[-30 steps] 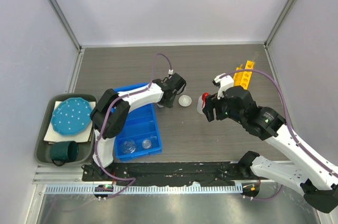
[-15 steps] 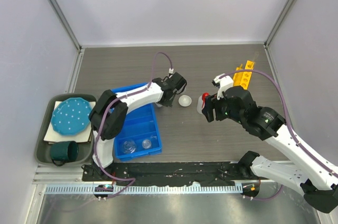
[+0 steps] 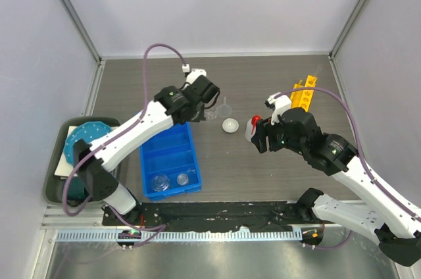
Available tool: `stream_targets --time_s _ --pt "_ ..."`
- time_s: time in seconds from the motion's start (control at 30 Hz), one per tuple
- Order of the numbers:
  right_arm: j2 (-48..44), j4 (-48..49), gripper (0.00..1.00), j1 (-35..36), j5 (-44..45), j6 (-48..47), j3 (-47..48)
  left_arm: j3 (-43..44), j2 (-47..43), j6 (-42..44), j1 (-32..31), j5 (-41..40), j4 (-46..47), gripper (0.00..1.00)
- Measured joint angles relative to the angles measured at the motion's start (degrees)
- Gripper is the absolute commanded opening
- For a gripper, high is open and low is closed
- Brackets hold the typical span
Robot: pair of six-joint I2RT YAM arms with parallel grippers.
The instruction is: Organize the chemistry lab equipment
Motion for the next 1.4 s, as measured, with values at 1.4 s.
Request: stream_targets --time_s 1.4 --pt "-4.0 0.09 0.63 1.9 -4.66 1.7 -1.95 -47.8 -14.99 -30.77 8.26 5.9 5.73 0.11"
